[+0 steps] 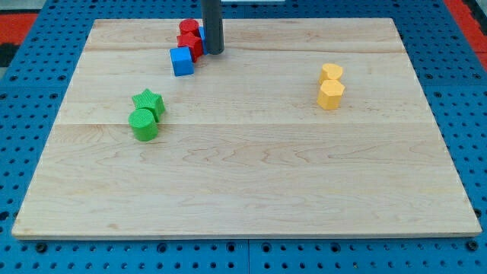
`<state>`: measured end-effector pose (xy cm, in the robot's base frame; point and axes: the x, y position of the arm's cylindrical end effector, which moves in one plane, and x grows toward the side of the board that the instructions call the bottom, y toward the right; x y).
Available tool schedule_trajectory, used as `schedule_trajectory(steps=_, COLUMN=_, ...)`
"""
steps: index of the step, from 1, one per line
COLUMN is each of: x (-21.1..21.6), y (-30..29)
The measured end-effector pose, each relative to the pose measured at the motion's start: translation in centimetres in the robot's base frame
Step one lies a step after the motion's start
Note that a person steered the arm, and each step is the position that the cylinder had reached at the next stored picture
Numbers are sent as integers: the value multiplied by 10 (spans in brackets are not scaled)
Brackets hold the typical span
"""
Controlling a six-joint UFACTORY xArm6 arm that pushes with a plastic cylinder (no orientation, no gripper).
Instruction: Push the green circle slightly right
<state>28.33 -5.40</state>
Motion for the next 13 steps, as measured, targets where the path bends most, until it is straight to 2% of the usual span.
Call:
schedule_trajectory(steps=3, x=91, y=-1)
schedule_trajectory(steps=5, x=195, y=-19)
schedule_trajectory(steps=6, x=210, y=-50)
schedule_trajectory(steps=9, x=210, y=-153)
schedule_trajectory(steps=10, x=208, y=-167)
schedule_trajectory(steps=12, x=166, y=-151)
schedule_trajectory(steps=13, x=166, y=-112)
